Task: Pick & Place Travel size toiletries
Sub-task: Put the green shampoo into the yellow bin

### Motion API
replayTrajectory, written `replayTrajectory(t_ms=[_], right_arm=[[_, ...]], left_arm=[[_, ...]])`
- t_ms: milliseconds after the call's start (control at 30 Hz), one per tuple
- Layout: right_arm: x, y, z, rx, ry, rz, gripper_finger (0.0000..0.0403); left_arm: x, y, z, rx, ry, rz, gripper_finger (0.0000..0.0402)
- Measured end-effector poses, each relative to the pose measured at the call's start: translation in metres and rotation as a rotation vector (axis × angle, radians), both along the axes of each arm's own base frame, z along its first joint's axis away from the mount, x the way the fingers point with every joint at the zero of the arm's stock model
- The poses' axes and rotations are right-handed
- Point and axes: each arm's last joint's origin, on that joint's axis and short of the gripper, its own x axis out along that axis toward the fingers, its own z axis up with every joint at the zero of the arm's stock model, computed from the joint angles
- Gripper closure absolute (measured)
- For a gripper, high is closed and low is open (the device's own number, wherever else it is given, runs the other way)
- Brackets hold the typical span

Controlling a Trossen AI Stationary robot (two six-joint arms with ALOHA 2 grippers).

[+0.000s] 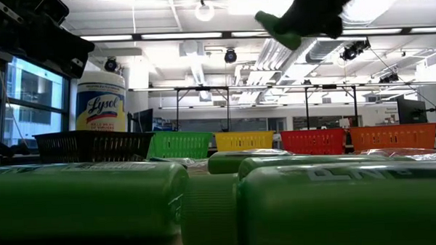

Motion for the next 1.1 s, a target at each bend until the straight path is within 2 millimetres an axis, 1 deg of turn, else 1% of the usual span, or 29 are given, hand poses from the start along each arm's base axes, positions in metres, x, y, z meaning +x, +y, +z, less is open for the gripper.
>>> replayTrajectory(t_ms=[67, 167, 300, 367, 500, 633, 700, 800, 900, 1033, 1100], right_arm=[[0.011, -0.009, 0.006, 0.038, 0.061, 0.008, 0.0291], [0.028, -0.025, 0.003, 0.121, 0.152, 0.008, 0.0290], [0.050, -0.051, -0.005, 0.262, 0.175, -0.053, 0.0291], [0.060, -0.063, -0.007, 0.335, 0.179, -0.043, 0.0291], [0.072, -0.083, -0.017, 0.487, 0.256, -0.048, 0.0291], [0.077, -0.100, -0.025, 0.574, 0.376, -0.108, 0.0292], [0.079, -0.109, -0.025, 0.606, 0.409, -0.151, 0.0291], [0.084, -0.116, -0.024, 0.650, 0.440, -0.191, 0.0291], [0.089, -0.120, -0.020, 0.696, 0.477, -0.209, 0.0292], [0.099, -0.122, -0.018, 0.639, 0.466, -0.266, 0.0291], [0.103, -0.124, -0.022, 0.622, 0.464, -0.284, 0.0291]], left_arm=[[0.000, 0.000, 0.000, 0.000, 0.001, 0.000, 0.0402], [0.000, 0.000, 0.000, 0.000, 0.001, 0.000, 0.0402], [0.000, 0.000, 0.000, -0.004, 0.001, 0.001, 0.0402], [0.000, 0.000, 0.000, -0.012, 0.002, 0.001, 0.0402], [0.000, 0.000, 0.000, -0.027, 0.004, 0.003, 0.0402], [0.000, 0.000, 0.000, -0.027, 0.004, 0.003, 0.0402], [0.000, 0.000, 0.000, -0.027, 0.005, 0.003, 0.0402], [0.000, 0.000, 0.000, -0.027, 0.005, 0.003, 0.0402], [0.000, 0.000, 0.000, -0.027, 0.005, 0.003, 0.0402], [0.000, 0.000, 0.000, -0.027, 0.005, 0.003, 0.0402], [0.000, 0.000, 0.000, -0.027, 0.005, 0.003, 0.0402]])
